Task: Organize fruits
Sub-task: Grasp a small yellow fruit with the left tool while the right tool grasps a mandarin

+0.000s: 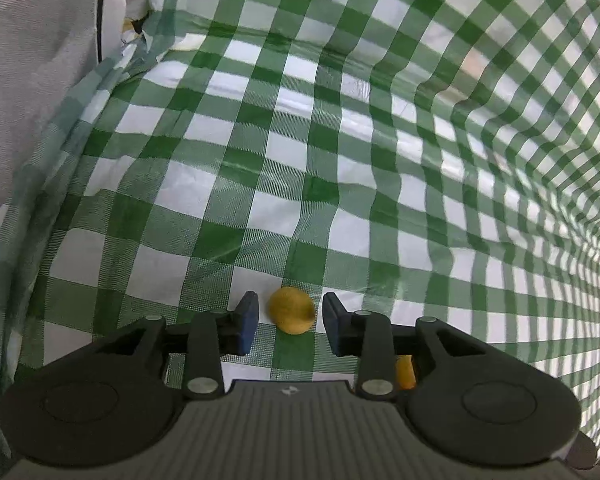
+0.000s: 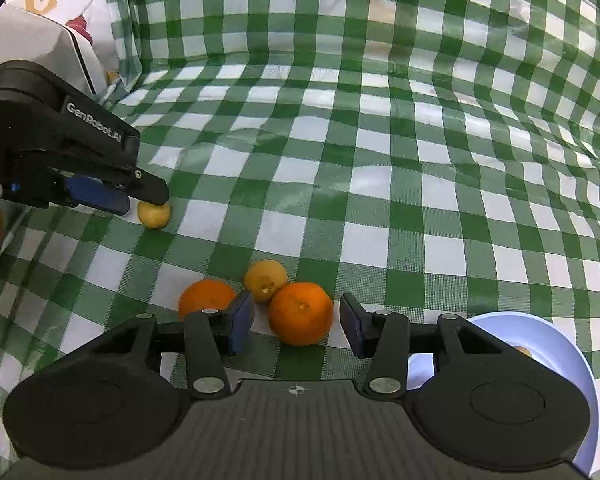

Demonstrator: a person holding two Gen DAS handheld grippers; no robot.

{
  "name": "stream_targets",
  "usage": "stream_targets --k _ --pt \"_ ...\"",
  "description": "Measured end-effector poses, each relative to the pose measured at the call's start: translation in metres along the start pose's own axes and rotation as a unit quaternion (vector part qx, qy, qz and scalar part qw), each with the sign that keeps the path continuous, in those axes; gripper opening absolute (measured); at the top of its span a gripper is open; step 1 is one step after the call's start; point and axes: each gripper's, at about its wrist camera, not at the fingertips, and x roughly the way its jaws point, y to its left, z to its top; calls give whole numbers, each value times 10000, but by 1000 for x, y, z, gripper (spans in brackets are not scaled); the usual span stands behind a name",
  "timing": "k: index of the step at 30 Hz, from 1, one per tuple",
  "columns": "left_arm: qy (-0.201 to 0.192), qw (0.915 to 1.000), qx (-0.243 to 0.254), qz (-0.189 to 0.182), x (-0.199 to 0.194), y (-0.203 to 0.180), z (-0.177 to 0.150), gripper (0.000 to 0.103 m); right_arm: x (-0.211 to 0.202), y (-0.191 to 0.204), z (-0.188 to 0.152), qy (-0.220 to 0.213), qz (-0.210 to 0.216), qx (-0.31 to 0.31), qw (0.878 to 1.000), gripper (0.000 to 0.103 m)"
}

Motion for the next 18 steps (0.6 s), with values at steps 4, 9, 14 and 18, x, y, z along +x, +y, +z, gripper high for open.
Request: stream_targets --k 4,9,14,18 --pt "17 9998 138 109 5 -4 -1 37 7 -1 -2 99 30 -32 9999 49" --pt "-53 9992 321 252 1 -6 -2 28 11 -2 -1 77 37 -37 10000 38" --pt "-160 9984 486 221 -10 -8 0 28 -6 -7 1 -79 77 87 9999 38" --pt "-54 9975 643 272 -7 -12 -2 28 -9 -8 1 -93 107 98 9999 38"
